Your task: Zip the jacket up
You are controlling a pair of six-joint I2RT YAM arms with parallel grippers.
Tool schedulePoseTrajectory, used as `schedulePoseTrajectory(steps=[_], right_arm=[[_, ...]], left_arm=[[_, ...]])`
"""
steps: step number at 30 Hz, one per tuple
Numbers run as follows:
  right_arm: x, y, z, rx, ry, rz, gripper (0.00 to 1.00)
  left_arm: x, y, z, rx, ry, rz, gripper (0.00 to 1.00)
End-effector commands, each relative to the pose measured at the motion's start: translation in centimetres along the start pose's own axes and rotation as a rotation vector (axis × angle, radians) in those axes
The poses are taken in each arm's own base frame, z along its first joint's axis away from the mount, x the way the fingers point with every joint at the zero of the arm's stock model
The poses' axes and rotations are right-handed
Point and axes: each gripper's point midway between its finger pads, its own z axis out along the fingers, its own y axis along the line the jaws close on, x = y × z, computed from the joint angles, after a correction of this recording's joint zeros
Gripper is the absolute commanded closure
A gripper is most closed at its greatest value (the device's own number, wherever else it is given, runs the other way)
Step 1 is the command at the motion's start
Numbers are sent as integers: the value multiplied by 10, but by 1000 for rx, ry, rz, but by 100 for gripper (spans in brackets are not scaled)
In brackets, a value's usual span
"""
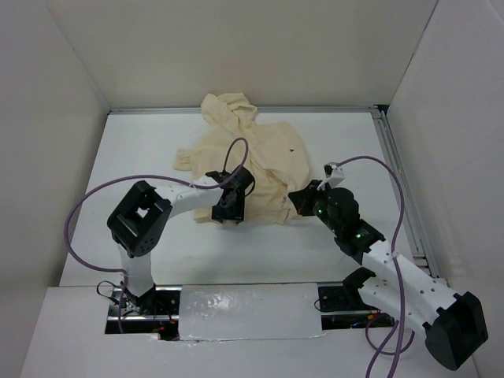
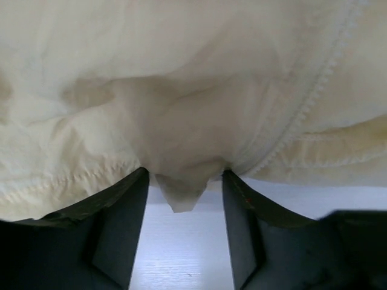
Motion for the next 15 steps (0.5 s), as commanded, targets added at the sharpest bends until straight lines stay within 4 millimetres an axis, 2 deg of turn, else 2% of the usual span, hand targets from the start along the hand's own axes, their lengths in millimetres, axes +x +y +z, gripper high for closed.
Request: schedulePoseTrajectory(steps=[1, 2, 3, 6, 9, 11, 13, 14, 15], right_arm=[[-3, -8, -1, 30, -26, 14, 100], [-3, -9, -1, 30, -24, 12, 100], [-3, -10, -1, 34, -25, 14, 100], [-3, -12, -1, 43, -23, 19, 100], [-4, -19, -1, 66, -29, 24, 100], [-3, -25, 0, 88, -26, 31, 100], [-5, -29, 2, 96, -20, 29, 100], [-3, -24, 3, 63, -4, 24, 100], [-2, -22, 3, 47, 1, 19, 100]], left_arm=[[40, 7, 31, -95, 110, 32, 38], [45, 4, 32, -81, 135, 22, 46], [50, 4, 35, -72, 149, 30, 62], [55, 3, 34, -45, 159, 38, 83], [55, 1, 26, 7, 137, 52, 100], [56, -3, 18, 54, 134, 71, 100], [49, -8, 0, 112, 94, 76, 100], [49, -9, -7, 134, 86, 82, 100], [41, -15, -27, 187, 44, 81, 100]])
